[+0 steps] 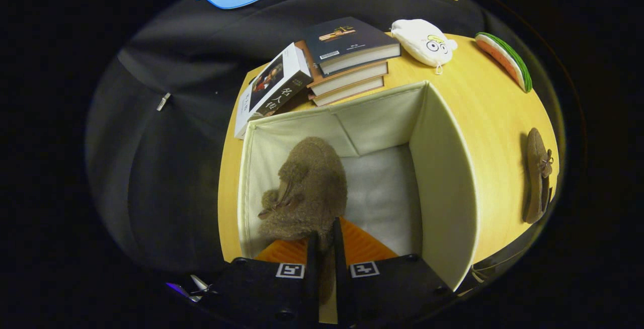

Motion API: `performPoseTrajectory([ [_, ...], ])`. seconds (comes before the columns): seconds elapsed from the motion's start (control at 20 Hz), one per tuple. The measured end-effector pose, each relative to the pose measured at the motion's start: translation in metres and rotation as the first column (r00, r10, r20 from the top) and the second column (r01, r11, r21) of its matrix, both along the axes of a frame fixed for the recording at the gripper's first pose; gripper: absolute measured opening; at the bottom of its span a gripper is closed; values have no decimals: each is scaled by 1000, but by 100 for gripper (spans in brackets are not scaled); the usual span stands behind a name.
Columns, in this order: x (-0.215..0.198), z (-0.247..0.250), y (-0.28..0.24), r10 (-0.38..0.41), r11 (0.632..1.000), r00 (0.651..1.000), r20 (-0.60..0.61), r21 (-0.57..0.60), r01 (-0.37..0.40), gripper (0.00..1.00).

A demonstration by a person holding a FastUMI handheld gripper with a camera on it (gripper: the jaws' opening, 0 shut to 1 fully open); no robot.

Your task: Open the storage box then place both shoes into the box .Put the left shoe in first, then the right shoe, with the right side of both shoes facing outward in a uniform manner.

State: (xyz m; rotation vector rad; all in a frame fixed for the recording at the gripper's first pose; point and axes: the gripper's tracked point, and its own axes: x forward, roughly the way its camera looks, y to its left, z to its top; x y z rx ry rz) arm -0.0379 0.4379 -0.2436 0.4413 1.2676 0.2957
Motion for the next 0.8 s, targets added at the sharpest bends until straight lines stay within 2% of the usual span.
performPoseTrajectory([
  [0.15, -10, 2, 13, 50, 996, 998, -24, 74, -48, 65],
  [0.25, -12, 4, 11, 71, 994, 997, -2, 78, -70, 96],
  [0.55, -7, 41, -13, 69, 989, 989, 129, 119, -84, 98],
  [0.65, -4, 57, -28, 79, 987, 981, 178, 127, -102, 99],
  [0.8, 11, 93, -58, 50, 983, 954, 296, 153, -99, 98],
])
